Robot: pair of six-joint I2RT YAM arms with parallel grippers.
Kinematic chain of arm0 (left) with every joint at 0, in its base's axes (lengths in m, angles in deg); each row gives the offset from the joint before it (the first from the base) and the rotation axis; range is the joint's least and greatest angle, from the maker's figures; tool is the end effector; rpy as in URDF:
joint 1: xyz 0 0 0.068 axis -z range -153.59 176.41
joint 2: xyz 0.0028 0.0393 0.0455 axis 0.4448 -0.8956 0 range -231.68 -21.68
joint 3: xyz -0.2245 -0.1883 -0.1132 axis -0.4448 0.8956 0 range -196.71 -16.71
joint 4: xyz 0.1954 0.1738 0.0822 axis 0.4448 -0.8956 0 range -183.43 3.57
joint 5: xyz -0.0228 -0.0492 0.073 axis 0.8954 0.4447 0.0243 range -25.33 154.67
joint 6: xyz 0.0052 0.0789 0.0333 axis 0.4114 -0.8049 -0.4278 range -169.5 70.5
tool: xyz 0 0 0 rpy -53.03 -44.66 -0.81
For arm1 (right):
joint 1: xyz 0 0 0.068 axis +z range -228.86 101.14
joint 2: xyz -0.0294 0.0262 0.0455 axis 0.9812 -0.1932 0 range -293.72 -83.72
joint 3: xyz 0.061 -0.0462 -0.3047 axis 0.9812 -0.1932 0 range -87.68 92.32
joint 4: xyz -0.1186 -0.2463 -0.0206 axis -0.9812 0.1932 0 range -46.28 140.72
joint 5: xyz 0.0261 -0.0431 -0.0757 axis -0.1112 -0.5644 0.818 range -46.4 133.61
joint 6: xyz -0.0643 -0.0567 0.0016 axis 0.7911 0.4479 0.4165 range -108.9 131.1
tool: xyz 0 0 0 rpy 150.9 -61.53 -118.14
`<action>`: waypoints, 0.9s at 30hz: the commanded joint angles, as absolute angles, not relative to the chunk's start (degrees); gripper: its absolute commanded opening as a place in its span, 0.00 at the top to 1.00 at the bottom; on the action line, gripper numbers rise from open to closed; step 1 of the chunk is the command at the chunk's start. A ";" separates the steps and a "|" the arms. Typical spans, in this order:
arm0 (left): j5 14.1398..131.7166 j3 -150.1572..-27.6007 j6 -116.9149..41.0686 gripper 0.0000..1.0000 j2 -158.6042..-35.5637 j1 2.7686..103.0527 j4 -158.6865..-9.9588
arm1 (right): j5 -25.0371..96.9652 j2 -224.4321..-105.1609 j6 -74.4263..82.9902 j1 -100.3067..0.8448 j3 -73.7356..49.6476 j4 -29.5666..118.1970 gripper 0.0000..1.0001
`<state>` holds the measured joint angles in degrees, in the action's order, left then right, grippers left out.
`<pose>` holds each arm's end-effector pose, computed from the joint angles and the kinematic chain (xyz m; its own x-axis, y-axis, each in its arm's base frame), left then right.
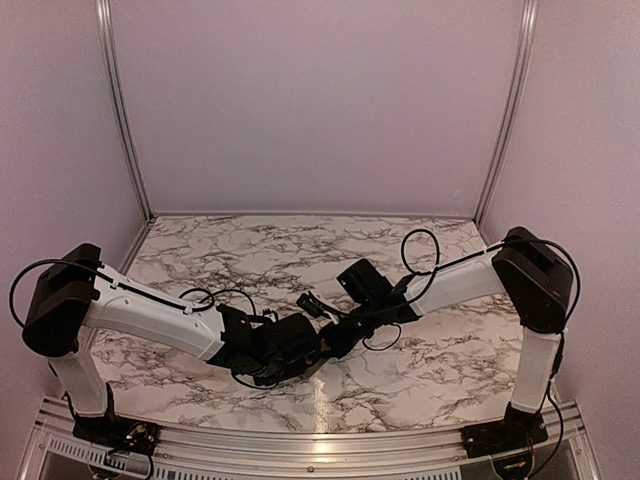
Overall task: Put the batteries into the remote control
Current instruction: Press the battery cover onto the remote control.
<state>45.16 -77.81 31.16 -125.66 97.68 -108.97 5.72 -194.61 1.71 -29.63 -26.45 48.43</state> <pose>0.1475 -0.3562 0.1469 -0.8842 -0.2887 -0.3671 -0.1506 0.9203 -0.3611 0.2393 0.3486 0.1330 -0.6593 -0.5675 -0.4932 -0.7336 0.3417 0.5875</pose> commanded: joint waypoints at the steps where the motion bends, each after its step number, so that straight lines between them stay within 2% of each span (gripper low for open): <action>1: 45.07 -79.77 31.63 0.56 -127.23 98.13 -107.97 | 9.86 -196.75 1.78 -29.88 -28.18 51.66 1.00; 8: 45.35 -80.60 31.19 0.54 -127.76 98.13 -107.83 | 9.86 -196.84 1.76 -29.90 -28.22 51.66 1.00; 21: 48.13 -78.85 33.88 0.66 -129.14 98.65 -109.14 | 10.03 -196.83 1.82 -29.99 -28.18 51.79 1.00; 27: 49.33 -76.98 35.64 0.67 -129.37 98.57 -108.09 | 10.03 -196.84 1.82 -29.97 -28.10 51.96 1.00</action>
<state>46.19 -79.23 34.40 -127.19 98.16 -108.38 5.67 -194.61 1.71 -29.65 -26.47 48.43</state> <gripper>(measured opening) 0.335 0.004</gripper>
